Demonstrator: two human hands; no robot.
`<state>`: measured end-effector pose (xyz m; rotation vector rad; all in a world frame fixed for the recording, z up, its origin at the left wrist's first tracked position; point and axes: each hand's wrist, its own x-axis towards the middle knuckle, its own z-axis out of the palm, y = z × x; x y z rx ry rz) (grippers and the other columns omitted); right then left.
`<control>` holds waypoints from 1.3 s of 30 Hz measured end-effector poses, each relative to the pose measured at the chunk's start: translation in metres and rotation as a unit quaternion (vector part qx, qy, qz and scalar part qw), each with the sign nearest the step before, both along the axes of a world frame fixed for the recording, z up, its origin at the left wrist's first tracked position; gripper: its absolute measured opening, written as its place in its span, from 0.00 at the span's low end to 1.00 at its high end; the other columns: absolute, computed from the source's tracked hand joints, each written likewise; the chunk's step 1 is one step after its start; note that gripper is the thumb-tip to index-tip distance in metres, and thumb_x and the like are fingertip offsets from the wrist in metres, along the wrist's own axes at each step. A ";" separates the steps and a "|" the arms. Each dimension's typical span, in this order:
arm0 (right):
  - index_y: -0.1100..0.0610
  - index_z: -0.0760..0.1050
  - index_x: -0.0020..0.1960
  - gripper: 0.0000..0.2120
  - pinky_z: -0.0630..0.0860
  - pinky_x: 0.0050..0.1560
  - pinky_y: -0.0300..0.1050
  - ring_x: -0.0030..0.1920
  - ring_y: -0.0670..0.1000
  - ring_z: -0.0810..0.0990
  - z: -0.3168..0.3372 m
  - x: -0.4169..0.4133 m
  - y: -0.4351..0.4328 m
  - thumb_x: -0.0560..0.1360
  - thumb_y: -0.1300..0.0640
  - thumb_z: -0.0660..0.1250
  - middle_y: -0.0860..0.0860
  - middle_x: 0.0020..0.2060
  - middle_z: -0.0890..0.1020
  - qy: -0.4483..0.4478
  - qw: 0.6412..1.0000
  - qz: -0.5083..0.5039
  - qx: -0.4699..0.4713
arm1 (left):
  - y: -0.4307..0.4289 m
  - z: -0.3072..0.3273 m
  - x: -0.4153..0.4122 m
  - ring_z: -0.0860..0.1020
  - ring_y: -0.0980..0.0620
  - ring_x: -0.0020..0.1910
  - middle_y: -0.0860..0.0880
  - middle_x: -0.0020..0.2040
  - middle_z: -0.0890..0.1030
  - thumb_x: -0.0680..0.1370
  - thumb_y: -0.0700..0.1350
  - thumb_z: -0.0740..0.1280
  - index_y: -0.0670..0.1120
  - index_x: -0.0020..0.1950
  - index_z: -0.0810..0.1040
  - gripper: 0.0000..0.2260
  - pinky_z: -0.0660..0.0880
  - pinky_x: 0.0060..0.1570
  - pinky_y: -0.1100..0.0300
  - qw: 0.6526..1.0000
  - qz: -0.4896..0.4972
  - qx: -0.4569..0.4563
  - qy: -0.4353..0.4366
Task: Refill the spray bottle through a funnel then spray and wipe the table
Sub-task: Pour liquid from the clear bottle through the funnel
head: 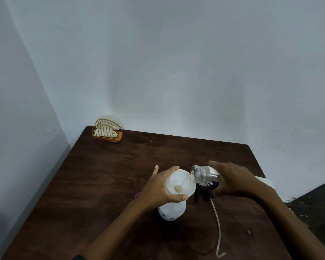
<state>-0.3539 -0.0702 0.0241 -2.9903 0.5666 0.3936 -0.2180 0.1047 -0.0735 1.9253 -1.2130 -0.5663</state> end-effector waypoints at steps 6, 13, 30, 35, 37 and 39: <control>0.47 0.67 0.53 0.21 0.67 0.33 0.40 0.41 0.48 0.73 0.000 0.000 0.000 0.64 0.49 0.71 0.43 0.41 0.74 0.001 1.000 0.002 -0.004 | -0.001 -0.002 0.000 0.68 0.62 0.67 0.57 0.69 0.71 0.61 0.71 0.63 0.52 0.73 0.63 0.44 0.34 0.71 0.59 1.000 0.000 0.001 -0.002; 0.48 0.67 0.56 0.24 0.71 0.36 0.42 0.43 0.49 0.76 -0.003 0.000 -0.002 0.64 0.47 0.72 0.44 0.44 0.77 -0.001 1.000 0.000 -0.003 | 0.000 -0.001 0.000 0.69 0.61 0.66 0.57 0.69 0.71 0.61 0.71 0.63 0.51 0.73 0.63 0.45 0.34 0.70 0.60 1.000 -0.001 0.000 -0.004; 0.47 0.67 0.54 0.23 0.75 0.41 0.46 0.44 0.49 0.76 -0.002 0.000 -0.002 0.63 0.48 0.71 0.44 0.44 0.78 0.003 1.000 -0.001 0.000 | 0.000 -0.002 0.000 0.69 0.61 0.66 0.57 0.69 0.71 0.61 0.70 0.64 0.53 0.73 0.63 0.43 0.35 0.71 0.58 1.000 -0.001 0.004 0.002; 0.48 0.68 0.56 0.24 0.75 0.41 0.46 0.45 0.50 0.78 -0.003 0.001 -0.002 0.63 0.49 0.71 0.45 0.46 0.79 0.004 1.000 0.001 -0.001 | -0.001 -0.004 0.000 0.69 0.61 0.66 0.57 0.69 0.71 0.61 0.71 0.64 0.53 0.73 0.62 0.44 0.34 0.71 0.58 1.000 0.000 0.005 0.004; 0.48 0.68 0.55 0.23 0.74 0.40 0.45 0.44 0.49 0.77 -0.003 0.001 -0.002 0.63 0.49 0.71 0.45 0.45 0.79 0.005 1.000 0.002 -0.001 | 0.000 -0.004 0.000 0.69 0.61 0.66 0.57 0.69 0.71 0.61 0.71 0.64 0.52 0.73 0.62 0.44 0.34 0.71 0.59 1.000 0.001 0.006 0.003; 0.48 0.68 0.55 0.22 0.73 0.39 0.44 0.43 0.49 0.76 -0.002 0.001 -0.001 0.64 0.49 0.71 0.45 0.45 0.78 0.007 1.000 0.003 0.000 | 0.000 -0.002 0.000 0.69 0.61 0.66 0.57 0.69 0.71 0.61 0.70 0.63 0.52 0.73 0.63 0.44 0.34 0.71 0.59 1.000 0.001 0.005 0.004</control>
